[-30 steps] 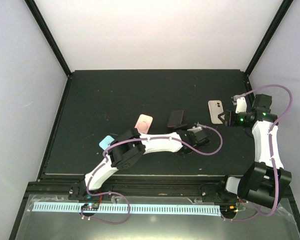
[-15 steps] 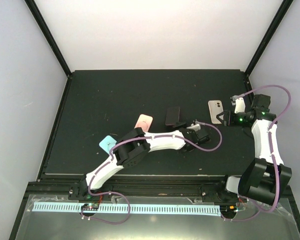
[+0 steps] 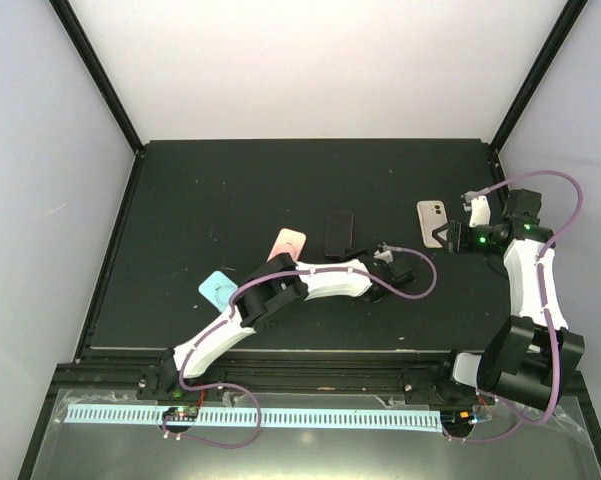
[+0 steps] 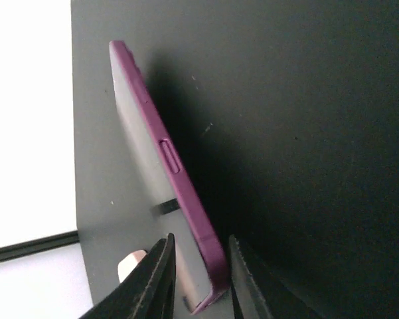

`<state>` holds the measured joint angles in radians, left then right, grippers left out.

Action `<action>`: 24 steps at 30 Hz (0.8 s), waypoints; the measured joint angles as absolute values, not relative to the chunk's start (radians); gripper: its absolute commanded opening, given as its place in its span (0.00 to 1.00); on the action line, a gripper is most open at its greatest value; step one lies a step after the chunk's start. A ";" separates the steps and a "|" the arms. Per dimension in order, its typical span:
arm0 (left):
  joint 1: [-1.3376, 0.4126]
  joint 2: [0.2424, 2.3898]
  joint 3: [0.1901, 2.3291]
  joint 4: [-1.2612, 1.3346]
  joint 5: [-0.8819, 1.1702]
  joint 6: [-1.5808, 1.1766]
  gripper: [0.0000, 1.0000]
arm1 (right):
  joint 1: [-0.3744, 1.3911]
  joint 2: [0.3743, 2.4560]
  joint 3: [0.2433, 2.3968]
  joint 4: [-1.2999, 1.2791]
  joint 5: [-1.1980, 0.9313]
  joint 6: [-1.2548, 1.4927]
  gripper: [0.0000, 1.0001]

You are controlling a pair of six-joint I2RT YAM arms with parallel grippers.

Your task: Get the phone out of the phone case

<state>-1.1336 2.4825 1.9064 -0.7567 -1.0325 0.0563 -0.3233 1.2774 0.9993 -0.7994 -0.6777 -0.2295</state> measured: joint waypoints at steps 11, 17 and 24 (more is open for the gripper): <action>-1.127 2.404 1.823 -0.719 -0.960 0.005 0.72 | -0.323 1.279 0.994 -0.800 -0.683 -0.233 0.51; -1.123 2.176 1.619 -0.650 -0.757 -0.039 0.93 | -0.323 1.271 1.007 -0.814 -0.669 -0.234 0.51; -1.035 1.818 1.353 -0.535 -0.536 -0.130 0.99 | -0.276 1.133 1.126 -0.804 -0.628 -0.233 0.91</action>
